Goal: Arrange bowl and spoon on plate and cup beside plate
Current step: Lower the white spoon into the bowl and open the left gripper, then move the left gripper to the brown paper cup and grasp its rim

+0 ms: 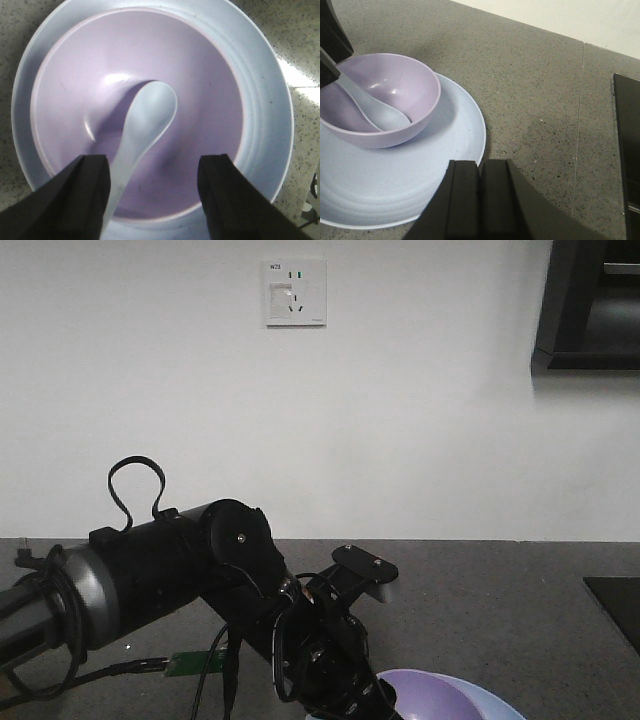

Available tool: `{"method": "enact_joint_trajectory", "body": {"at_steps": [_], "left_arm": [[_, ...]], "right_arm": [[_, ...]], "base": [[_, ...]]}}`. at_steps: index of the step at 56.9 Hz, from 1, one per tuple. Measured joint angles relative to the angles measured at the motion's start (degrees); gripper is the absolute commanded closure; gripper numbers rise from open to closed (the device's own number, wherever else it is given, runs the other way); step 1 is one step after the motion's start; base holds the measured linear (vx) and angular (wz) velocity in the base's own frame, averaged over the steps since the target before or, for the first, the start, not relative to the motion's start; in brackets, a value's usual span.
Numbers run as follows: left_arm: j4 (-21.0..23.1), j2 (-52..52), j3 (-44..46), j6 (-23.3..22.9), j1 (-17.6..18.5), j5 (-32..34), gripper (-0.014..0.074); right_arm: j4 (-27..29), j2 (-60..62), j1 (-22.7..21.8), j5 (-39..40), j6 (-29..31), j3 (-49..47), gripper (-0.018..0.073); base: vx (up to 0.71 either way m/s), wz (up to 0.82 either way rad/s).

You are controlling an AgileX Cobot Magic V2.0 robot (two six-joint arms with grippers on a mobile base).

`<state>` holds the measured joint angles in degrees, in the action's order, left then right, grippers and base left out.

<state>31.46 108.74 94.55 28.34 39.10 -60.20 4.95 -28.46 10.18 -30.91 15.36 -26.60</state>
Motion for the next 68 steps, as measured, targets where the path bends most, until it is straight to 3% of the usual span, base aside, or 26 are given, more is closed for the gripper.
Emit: {"method": "enact_joint_trajectory", "body": {"at_steps": [21, 27, 36, 48, 52, 59, 68], "left_arm": [[-0.4, -1.15, 0.0, 0.0, 0.0, -0.6, 0.0079], [-3.29, -3.47, 0.0, 0.0, 0.0, -0.41, 0.0079], [-14.3, -9.71, 0.0, -3.42, 0.0, -1.45, 0.0079], [-39.13, -18.76, 0.0, -18.5, 0.0, -9.19, 0.0079], [-45.63, -21.0, -0.07, -22.48, -1.05, -11.13, 0.0079], [-50.43, -24.98, -1.94, -25.78, -5.19, -11.39, 0.0079], [-51.45, -30.03, -9.23, -26.45, -11.66, -11.73, 0.0079]], "right_arm": [[0.0, 0.0, 0.0, 0.0, 0.0, 0.0, 0.0568], [0.0, 0.0, 0.0, 0.0, 0.0, 0.0, 0.0568], [0.0, 0.0, 0.0, 0.0, 0.0, 0.0, 0.0568], [0.0, 0.0, 0.0, 0.0, 0.0, 0.0, 0.0568], [0.0, 0.0, 0.0, 0.0, 0.0, 0.0, 0.0568], [0.0, 0.0, 0.0, 0.0, 0.0, 0.0, 0.0568], [0.0, 0.0, 0.0, -0.05, 0.0, 0.0, 0.0568]], "base": [[0.0, 0.0], [0.0, 0.0], [0.0, 0.0], [0.0, 0.0], [0.0, 0.0], [0.0, 0.0], [0.0, 0.0]]}}
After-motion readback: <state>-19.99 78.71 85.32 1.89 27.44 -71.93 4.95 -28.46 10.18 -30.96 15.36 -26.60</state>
